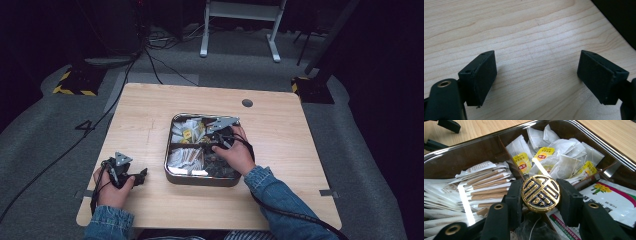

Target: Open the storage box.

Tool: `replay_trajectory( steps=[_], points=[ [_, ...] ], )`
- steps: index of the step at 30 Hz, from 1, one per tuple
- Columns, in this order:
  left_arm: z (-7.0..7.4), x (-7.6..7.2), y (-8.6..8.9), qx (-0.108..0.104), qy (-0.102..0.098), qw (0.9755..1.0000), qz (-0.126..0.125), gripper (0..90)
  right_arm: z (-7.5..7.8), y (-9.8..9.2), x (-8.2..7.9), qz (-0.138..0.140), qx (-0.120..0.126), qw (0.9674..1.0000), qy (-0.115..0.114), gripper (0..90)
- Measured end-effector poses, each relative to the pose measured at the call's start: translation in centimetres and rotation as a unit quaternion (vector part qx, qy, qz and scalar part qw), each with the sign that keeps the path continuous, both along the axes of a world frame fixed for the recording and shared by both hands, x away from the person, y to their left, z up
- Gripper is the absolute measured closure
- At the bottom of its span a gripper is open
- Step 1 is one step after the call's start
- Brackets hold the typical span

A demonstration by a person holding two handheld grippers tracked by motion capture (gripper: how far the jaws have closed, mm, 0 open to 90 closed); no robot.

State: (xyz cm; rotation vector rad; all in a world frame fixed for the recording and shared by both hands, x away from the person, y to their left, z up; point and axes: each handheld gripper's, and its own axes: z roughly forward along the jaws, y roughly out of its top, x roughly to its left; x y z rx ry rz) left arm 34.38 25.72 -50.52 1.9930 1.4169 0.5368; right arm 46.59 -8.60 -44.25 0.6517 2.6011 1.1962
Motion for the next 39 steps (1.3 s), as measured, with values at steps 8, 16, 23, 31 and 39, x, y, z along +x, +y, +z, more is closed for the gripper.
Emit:
replay_trajectory(
  steps=[8,16,23,31,39],
  points=[
    [0.0,0.0,0.0,0.001,0.000,1.0000,-0.002,16.3,0.6,-0.3,0.2,-0.001,0.011,0.9999,0.007,59.0],
    [0.0,0.0,0.0,0.001,0.000,1.0000,-0.002,16.3,3.1,-0.9,0.0,0.002,0.023,0.9997,-0.006,58.9],
    [0.0,0.1,0.0,0.003,0.001,1.0000,-0.003,16.0,5.2,-2.0,-0.4,0.002,0.031,0.9993,-0.020,58.9],
    [0.0,0.3,0.0,0.000,0.004,1.0000,-0.007,15.2,6.9,-3.3,-0.8,0.002,0.040,0.9989,-0.027,58.9],
    [0.0,0.4,0.0,0.002,0.003,0.9999,-0.011,15.1,7.9,-5.8,-1.0,-0.008,0.042,0.9986,-0.031,58.9]
  ],
)
